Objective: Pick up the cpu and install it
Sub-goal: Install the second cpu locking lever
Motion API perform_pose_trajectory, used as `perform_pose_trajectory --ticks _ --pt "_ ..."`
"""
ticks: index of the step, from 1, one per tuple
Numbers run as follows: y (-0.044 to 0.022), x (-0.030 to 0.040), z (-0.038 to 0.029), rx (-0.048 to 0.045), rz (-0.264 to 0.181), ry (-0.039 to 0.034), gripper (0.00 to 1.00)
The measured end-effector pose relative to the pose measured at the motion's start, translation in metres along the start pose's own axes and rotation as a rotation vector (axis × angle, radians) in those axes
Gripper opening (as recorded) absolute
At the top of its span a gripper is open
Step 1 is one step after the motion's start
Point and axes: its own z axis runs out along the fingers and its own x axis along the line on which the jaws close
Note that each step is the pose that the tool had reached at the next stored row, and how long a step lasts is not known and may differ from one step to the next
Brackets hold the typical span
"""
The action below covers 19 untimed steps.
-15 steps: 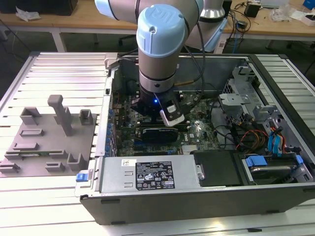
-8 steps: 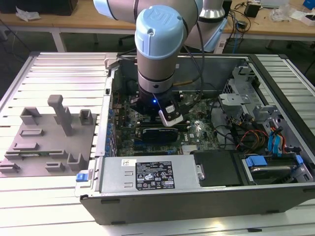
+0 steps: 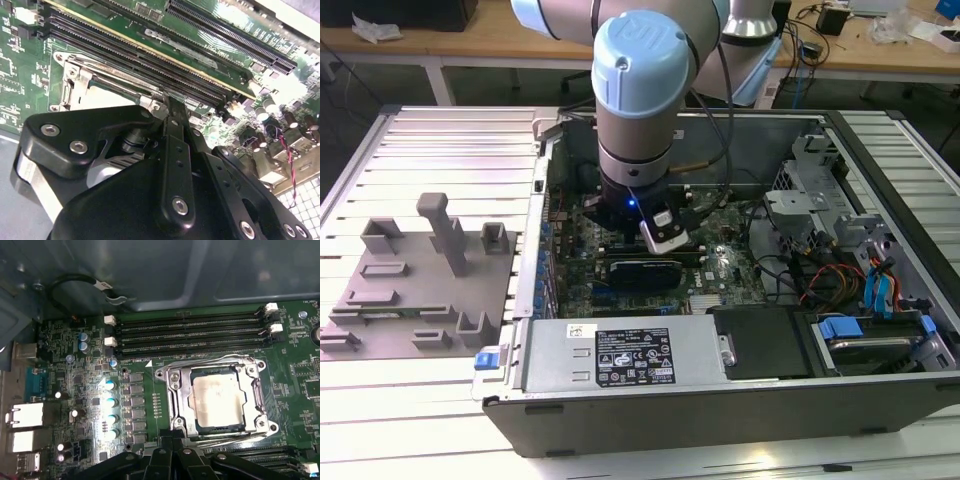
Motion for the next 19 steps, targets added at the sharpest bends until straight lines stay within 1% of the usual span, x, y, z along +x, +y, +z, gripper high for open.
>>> perform_pose_trajectory --ticks 6,7,9,10,12,13,19 --pt "-0.0001 0.0001 0.0004 0.0005 0.005 -0.0014 0.11" --pt "0.0002 0.0001 -0.001 0.0007 0.006 -0.0014 0.11" --pt "0.0013 0.0001 -0.0058 0.0007 0.007 -0.0016 0.11" --pt "0.0023 0.0001 -0.0101 0.0011 0.007 -0.0017 0.11" --pt "0.0037 0.0 -0.0161 0.0014 0.008 -0.0018 0.11" --pt "0.0048 0.0 -0.0207 0.0016 0.008 -0.002 0.11" --pt "0.0094 -0.0001 -0.0405 0.0034 0.011 -0.003 0.11"
